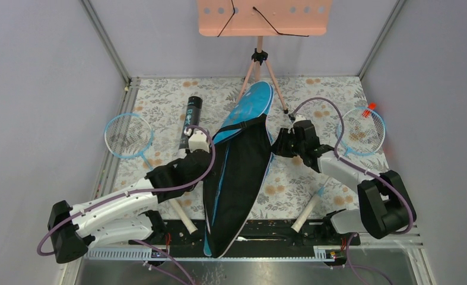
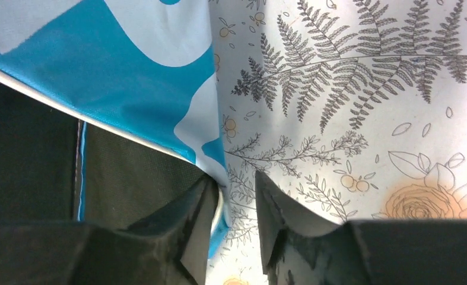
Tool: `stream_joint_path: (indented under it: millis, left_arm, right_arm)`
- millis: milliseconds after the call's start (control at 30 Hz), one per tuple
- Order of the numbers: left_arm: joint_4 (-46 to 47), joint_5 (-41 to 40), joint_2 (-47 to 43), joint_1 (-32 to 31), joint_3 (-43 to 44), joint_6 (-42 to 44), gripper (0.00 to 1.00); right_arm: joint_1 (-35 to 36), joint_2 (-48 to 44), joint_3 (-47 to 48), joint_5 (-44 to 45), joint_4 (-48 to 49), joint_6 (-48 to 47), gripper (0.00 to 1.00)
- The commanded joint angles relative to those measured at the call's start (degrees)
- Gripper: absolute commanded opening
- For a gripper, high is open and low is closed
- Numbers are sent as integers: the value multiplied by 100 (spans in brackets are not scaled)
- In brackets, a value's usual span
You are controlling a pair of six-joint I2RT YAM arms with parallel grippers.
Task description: Pack up the badminton gear
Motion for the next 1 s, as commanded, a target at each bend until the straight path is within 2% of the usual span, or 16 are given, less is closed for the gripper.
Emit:
stream_joint_path:
  millis: [0, 67, 100, 133, 300, 400, 433, 533, 700, 867, 967]
  left_arm:
    - [335, -706, 88, 14, 261, -377, 0]
    - [583, -783, 169, 18, 240, -406, 0]
    - [699, -709, 222, 15, 248, -380, 0]
    - [735, -680, 291, 15, 283, -384, 0]
    - [136, -987, 654, 12, 593, -858, 0]
    - [-368, -1001, 705, 19, 838, -1193, 0]
    - [-471, -1026, 673, 17, 855, -1305, 0]
    - [-725, -1125, 413, 18, 781, -1682, 0]
    - [-976, -1482, -178, 19, 629, -1899, 0]
    - [-1836, -2183, -243, 14, 833, -2432, 0]
    - [-1911, -2308, -187, 18, 853, -2478, 0]
  right_arm:
    - [18, -572, 262, 619, 18, -88, 46]
    - [-8, -1093, 153, 921, -215, -200, 67]
    - [-23, -1416, 93, 1122, -355, -242, 88]
    - [-24, -1729, 12, 1438, -535, -165, 98]
    - [-45, -3383, -546, 2360, -1574, -199, 100]
    - [-223, -3910, -726, 3237, -2493, 573, 100]
    - [-342, -3976, -708, 3278, -2791, 629, 100]
    - [-787, -3924, -643, 3499, -3487, 787, 99]
    - [-1649, -3490, -706, 3344, -3866, 947, 100]
    - [-2365, -2845, -869, 2786, -3844, 1105, 100]
    - [-2537, -2458, -939, 2621, -3692, 1241, 100]
